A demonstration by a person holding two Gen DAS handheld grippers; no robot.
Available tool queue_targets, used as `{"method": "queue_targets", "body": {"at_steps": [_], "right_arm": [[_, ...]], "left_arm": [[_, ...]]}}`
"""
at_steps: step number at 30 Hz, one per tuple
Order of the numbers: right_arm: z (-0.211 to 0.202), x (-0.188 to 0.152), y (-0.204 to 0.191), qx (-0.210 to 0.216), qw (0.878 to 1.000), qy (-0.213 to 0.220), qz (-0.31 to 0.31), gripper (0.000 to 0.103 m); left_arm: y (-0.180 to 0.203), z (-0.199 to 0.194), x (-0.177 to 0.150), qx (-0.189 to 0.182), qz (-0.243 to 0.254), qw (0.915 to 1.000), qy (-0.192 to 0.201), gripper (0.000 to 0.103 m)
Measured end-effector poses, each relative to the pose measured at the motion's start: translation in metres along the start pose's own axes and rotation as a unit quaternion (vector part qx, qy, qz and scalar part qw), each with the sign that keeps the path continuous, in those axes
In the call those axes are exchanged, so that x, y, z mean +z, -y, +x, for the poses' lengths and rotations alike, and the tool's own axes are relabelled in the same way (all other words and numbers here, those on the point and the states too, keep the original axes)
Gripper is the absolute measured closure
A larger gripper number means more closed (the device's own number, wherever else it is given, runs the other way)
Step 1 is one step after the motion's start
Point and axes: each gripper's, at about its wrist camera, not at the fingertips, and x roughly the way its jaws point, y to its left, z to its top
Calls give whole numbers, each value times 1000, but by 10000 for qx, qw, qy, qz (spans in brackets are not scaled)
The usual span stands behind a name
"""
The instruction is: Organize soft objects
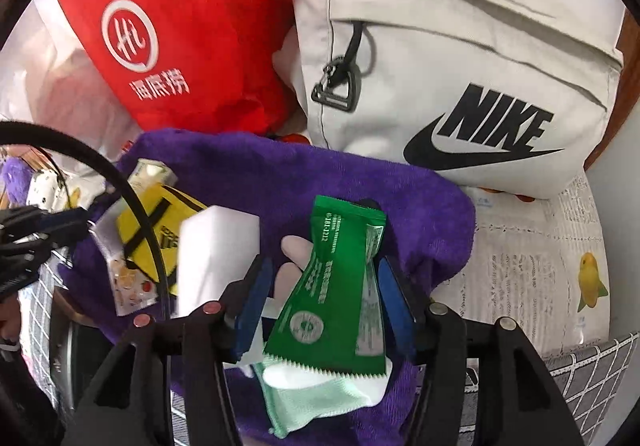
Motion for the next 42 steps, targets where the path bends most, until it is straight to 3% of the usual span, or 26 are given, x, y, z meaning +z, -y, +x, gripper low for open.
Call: {"method": "queue_targets", "body": {"at_steps": [13, 15, 17, 20, 25, 29, 31, 33, 37, 42], "right_arm": [[-67, -25, -4, -2, 9987, 513, 39, 37], [-71, -30, -9, 10, 9984, 571, 15, 35], [-74, -38, -13, 10, 9983, 587, 22, 35], [-76, -50, -15, 16, 9984, 554, 72, 35], [-75, -66, -19, 39, 9989, 434, 150, 34], [-76, -76, -26, 72, 9992, 352, 195, 34], [-78, -82, -31, 11, 9994, 296, 172, 33], [-81, -86, -34, -30, 9995, 275, 178, 20], [-99, -97, -39, -140, 9987, 365, 323, 14], [-130, -111, -49, -204, 9968, 655, 407, 3]], "left_arm": [[2, 19, 6, 68, 27, 9994, -341, 82], [4, 21, 8, 49, 15, 9993, -370, 78], [6, 22, 8, 114, -24, 9990, -431, 59], [6, 16, 7, 183, -81, 9992, -345, 42], [12, -1, 1, 207, -95, 9993, -308, 36], [21, -21, -9, 460, -13, 9989, -130, 22], [24, -31, -17, 577, -42, 9983, -43, 20], [27, -42, -26, 667, -61, 9978, -1, 18], [37, -71, -47, 904, -88, 9957, 158, 7], [52, -111, -75, 930, -207, 9945, 426, 7]]}}
